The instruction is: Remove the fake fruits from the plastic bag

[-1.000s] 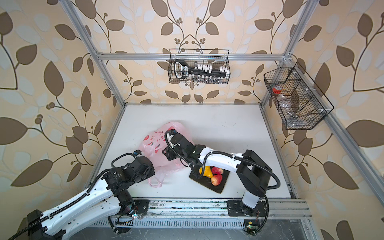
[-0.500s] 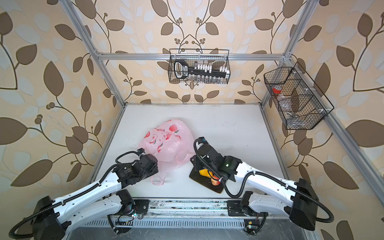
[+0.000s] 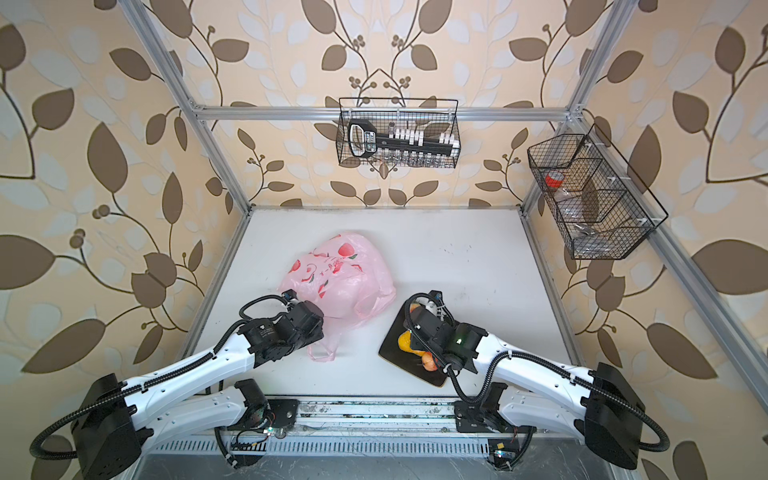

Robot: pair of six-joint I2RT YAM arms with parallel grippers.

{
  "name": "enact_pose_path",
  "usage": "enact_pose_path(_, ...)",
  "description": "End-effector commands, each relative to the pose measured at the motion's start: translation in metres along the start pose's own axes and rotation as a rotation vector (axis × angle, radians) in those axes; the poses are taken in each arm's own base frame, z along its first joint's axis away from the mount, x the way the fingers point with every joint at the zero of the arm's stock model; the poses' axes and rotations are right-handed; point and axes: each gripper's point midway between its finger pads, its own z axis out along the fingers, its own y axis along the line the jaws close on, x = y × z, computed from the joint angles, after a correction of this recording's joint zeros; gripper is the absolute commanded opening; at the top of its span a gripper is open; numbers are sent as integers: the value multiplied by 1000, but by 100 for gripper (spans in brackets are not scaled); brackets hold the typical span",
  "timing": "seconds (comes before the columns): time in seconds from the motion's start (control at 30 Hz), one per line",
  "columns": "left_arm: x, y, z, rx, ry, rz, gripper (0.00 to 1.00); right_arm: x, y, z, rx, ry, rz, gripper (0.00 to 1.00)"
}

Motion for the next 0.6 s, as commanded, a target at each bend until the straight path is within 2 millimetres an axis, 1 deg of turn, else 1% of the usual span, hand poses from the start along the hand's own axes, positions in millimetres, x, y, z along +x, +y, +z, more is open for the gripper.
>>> enact_pose_path(0.0,-18,-3,-10,-18,-51,-8,1,5,-18,6,78,-4,25,45)
enact_pose_path(0.07,-17,2,-12,-37,-48,-12,2,4,-18,6,81,-7,25,53)
enact_pose_path(0.1,-16,6,-12,-47,-44,-17,5,3,-17,5,76,-9,25,57)
enact_pose_path(0.17,-14,12,-14,-56,-40,-27,15,-1,-13,2,60,-17,27,65)
enact_pose_path(0.2,-13,14,-15,-55,-38,-33,18,-3,-11,0,52,-22,28,67)
enact_pose_path(0.27,-12,19,-19,-54,-42,-50,21,-10,-8,-7,34,-45,35,69)
enact_pose_path(0.33,-14,24,-24,-59,-54,-65,26,-22,-4,-17,9,-79,41,70)
enact_pose_path(0.4,-15,32,-28,-74,-71,-79,38,-38,3,-30,-25,-123,49,70)
enact_pose_path(0.5,-18,46,-34,-114,-96,-91,38,-64,11,-47,-55,-187,47,71)
enact_pose_path(0.57,-20,58,-37,-159,-104,-103,34,-77,16,-55,-64,-217,32,71)
